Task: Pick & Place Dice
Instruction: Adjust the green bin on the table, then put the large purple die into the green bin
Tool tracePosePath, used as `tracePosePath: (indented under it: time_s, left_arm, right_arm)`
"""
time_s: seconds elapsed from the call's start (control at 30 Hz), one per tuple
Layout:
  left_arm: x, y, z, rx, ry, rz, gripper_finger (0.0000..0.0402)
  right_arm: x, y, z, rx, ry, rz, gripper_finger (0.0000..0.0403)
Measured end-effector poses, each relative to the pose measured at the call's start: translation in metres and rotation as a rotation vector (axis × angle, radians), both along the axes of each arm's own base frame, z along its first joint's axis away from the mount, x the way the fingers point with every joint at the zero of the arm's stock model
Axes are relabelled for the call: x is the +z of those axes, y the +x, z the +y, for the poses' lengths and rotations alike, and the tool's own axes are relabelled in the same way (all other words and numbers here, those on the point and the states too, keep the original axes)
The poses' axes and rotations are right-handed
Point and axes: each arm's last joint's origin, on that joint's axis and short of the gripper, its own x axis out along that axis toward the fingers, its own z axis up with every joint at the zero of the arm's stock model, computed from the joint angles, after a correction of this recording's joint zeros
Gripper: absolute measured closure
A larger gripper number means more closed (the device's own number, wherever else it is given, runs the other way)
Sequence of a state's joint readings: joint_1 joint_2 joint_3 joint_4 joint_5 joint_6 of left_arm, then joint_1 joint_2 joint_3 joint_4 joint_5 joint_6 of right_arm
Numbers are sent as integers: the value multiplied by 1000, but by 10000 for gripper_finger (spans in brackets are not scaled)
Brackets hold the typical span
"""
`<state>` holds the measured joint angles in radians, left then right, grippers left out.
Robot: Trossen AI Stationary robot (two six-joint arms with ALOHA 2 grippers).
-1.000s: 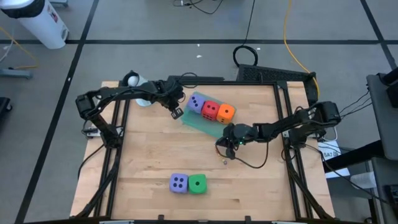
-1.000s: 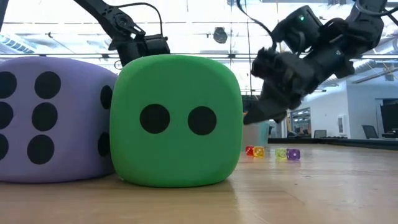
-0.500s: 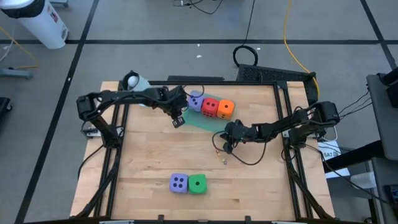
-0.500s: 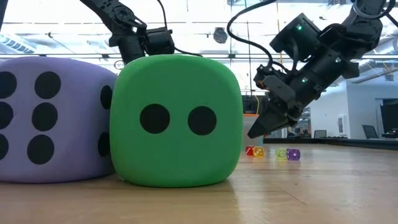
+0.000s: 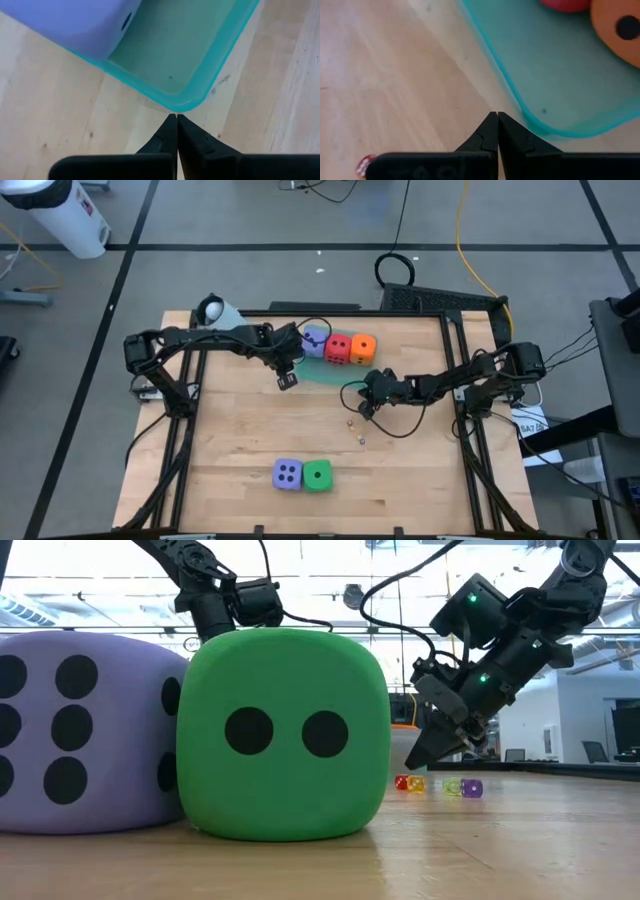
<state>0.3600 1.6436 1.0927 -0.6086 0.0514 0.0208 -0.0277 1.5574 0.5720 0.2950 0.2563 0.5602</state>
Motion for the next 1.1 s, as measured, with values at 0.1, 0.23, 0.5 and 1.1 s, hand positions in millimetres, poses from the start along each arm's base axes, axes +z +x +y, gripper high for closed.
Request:
tracePosePath:
  time_s: [0.1, 0.23, 0.5, 1.1]
  left_arm:
    - [0, 1, 0, -7, 4, -6, 394]
    - [1, 1, -1, -30, 3, -14, 391]
    - [1, 4, -2, -80, -27, -49, 386]
    - [82, -47, -75, -164, -100, -159, 391]
  right_arm:
    - [0, 0, 0, -8, -12, 5, 403]
    - [4, -2, -2, -35, -55, 3, 403]
    - [19, -7, -4, -57, -102, -22, 403]
    - [86, -51, 42, 309, -271, -288, 403]
